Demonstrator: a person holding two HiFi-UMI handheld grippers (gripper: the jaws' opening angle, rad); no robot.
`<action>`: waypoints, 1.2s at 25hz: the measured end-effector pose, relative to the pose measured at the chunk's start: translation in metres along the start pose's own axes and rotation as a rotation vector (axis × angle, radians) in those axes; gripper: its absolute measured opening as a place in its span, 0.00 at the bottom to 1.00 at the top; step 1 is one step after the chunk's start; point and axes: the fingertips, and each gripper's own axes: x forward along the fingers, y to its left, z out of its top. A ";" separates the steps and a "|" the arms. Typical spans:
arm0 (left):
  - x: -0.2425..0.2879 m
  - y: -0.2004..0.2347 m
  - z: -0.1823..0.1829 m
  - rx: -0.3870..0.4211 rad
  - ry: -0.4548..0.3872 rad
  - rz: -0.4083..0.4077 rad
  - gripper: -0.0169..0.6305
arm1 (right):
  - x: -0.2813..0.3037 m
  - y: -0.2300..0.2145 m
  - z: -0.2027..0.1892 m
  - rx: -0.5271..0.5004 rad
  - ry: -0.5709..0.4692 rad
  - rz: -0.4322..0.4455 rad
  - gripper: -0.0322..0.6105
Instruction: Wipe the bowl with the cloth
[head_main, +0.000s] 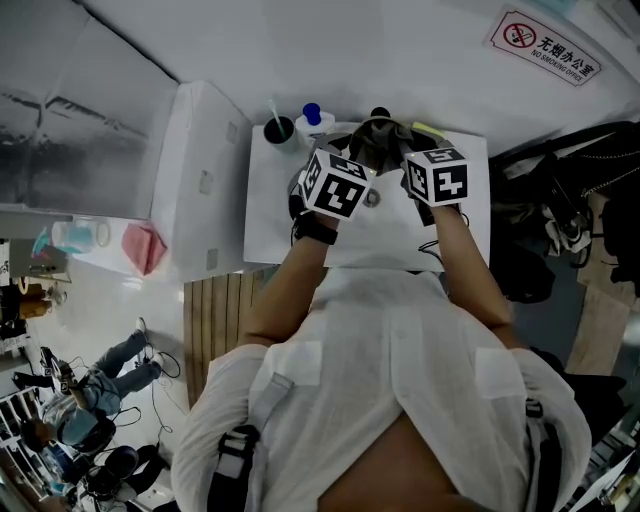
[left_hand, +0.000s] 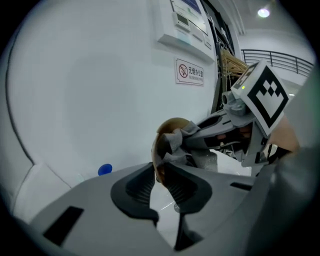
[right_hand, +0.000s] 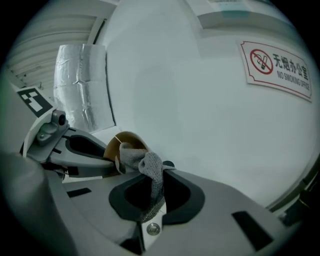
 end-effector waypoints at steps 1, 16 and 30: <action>0.000 0.000 0.000 0.024 0.015 -0.001 0.13 | 0.000 0.001 0.000 -0.024 0.007 -0.003 0.12; -0.005 -0.005 -0.004 0.330 0.199 -0.014 0.12 | -0.001 0.026 0.004 -0.494 0.095 -0.025 0.12; -0.006 0.006 0.002 0.144 0.089 -0.030 0.05 | 0.001 0.039 0.002 -0.439 0.047 0.060 0.12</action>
